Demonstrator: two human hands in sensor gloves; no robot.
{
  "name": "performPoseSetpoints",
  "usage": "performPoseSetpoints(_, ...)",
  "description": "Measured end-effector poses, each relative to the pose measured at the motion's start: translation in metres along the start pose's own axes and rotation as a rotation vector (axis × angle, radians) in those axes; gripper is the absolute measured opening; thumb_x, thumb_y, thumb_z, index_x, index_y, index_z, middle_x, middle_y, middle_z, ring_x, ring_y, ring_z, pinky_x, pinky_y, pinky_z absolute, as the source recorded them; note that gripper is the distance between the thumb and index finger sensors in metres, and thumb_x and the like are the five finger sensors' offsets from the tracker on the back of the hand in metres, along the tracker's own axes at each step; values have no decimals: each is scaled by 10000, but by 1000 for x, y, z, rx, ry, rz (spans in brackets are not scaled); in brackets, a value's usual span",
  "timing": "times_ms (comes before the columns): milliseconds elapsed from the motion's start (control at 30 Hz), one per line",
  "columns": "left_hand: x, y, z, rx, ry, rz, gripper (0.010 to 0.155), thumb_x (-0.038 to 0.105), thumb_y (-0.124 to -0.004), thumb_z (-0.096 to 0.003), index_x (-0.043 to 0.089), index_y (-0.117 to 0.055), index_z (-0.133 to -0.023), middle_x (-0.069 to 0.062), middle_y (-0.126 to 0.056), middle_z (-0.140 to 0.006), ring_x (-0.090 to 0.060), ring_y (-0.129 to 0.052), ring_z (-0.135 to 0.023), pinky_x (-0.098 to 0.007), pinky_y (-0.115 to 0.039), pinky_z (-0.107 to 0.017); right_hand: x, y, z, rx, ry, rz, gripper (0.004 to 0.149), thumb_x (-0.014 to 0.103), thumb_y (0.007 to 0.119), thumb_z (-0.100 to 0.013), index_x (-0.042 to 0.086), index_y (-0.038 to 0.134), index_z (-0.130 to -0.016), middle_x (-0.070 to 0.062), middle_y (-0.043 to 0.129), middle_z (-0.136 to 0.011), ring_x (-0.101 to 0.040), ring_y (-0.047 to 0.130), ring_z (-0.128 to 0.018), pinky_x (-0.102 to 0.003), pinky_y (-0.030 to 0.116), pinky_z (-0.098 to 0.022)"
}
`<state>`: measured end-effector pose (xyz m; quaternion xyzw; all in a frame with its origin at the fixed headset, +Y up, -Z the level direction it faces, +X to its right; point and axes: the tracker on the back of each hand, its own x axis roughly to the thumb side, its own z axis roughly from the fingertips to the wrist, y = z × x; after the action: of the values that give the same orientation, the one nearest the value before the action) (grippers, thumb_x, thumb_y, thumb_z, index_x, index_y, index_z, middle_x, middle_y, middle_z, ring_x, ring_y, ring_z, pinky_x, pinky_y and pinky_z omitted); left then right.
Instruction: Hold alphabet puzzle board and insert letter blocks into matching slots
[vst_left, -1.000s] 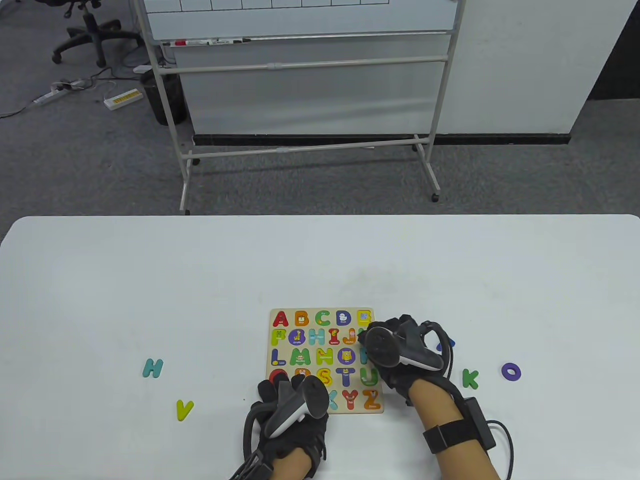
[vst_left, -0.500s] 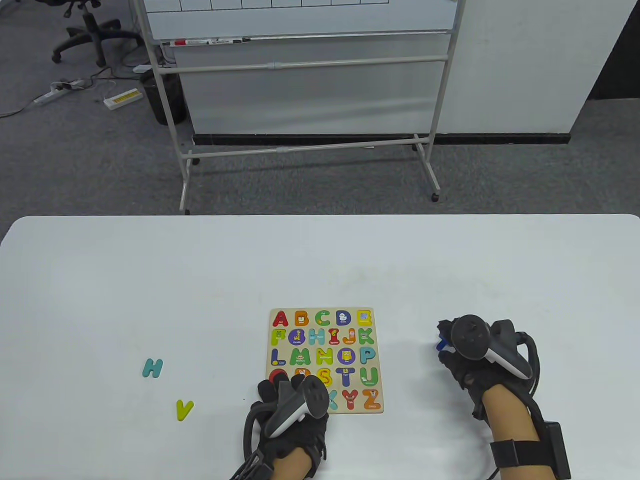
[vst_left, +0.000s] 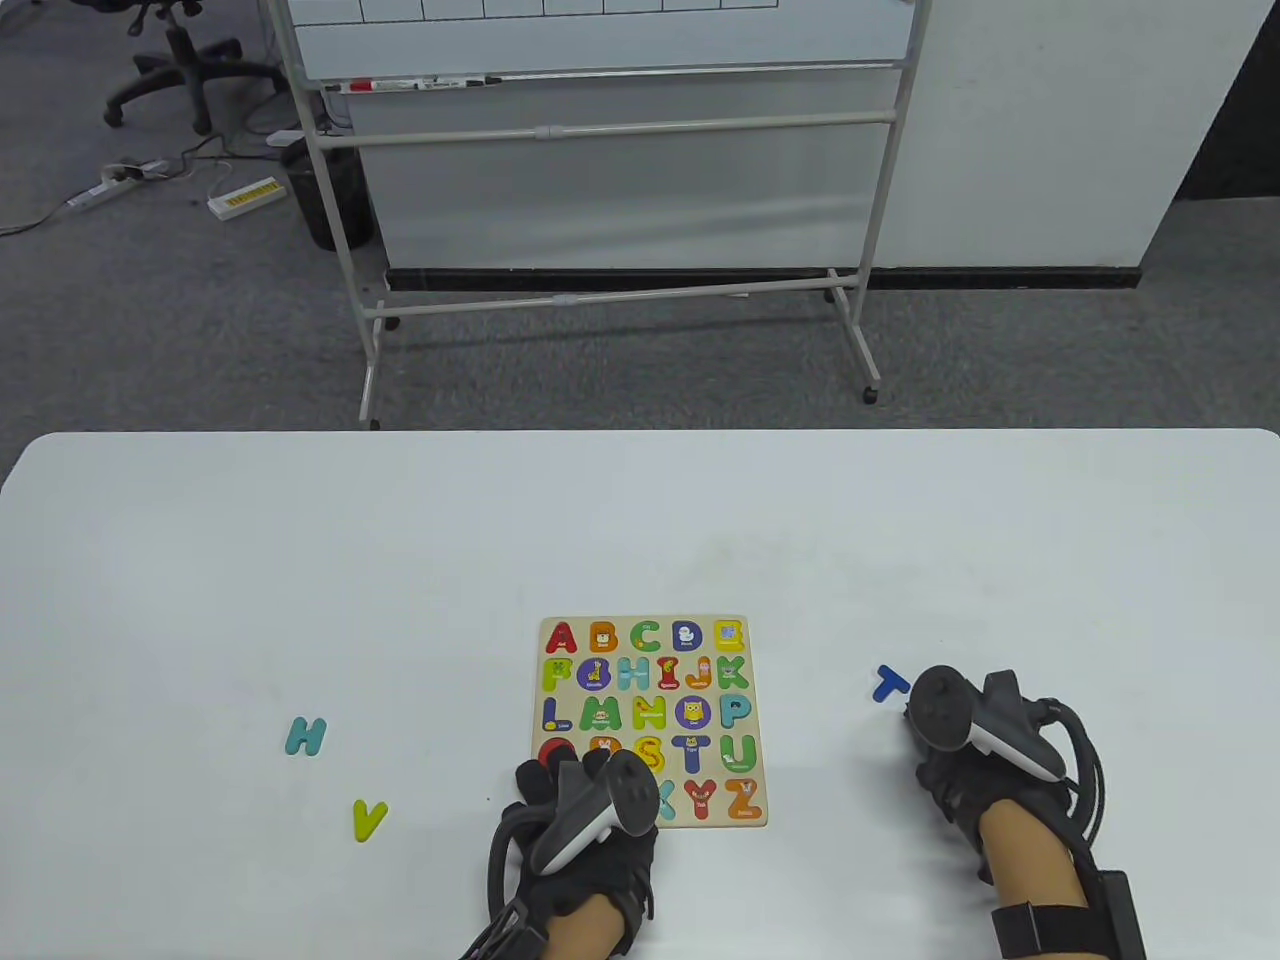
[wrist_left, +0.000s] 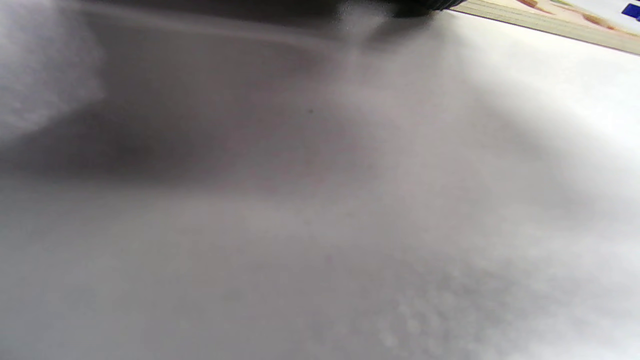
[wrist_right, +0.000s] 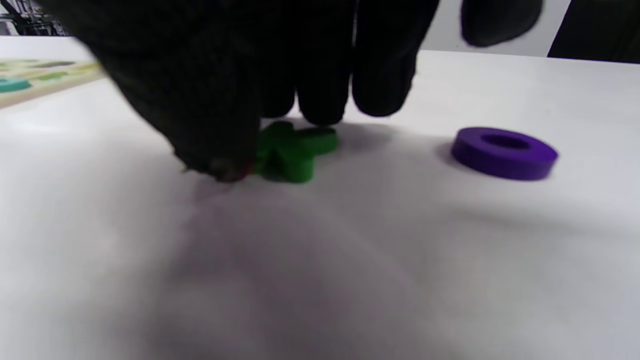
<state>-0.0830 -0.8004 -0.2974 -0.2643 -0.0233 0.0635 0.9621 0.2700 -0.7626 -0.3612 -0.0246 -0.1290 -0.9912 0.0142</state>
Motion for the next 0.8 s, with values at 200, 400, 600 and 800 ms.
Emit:
performPoseSetpoints(200,0,0,0,0,-1,2,831,505,-483,-554,20,-56,-1076,-357,11,-1071,-678,-38,-939,-761,-270,-634,0,4,2,-51,-17,-3,631,275,975,-413,200,779,-1008,-96,810,-1025,-365,855,-921,-654,601,-685)
performPoseSetpoints(400,0,-1,0,1,-1,4,830,505,-483,-554,22,-54,-1076,-356,12,-1071,-676,-37,-939,-760,-267,-635,-4,6,4,-111,-22,-33,579,277,983,-407,199,832,-961,-98,872,-977,-349,919,-860,-616,658,-662)
performPoseSetpoints(600,0,-1,-1,0,-2,5,830,505,-483,-554,23,-53,-1075,-357,14,-1071,-676,-34,-939,-761,-266,-634,-6,7,5,-126,-21,-51,580,280,984,-406,183,832,-958,-115,872,-966,-356,918,-847,-613,660,-658)
performPoseSetpoints(800,0,-1,-1,1,-1,4,831,505,-481,-554,21,-52,-1075,-355,15,-1071,-676,-33,-939,-760,-265,-634,1,-2,7,-170,-47,-91,590,278,985,-403,181,825,-963,-116,861,-972,-360,913,-848,-617,656,-660)
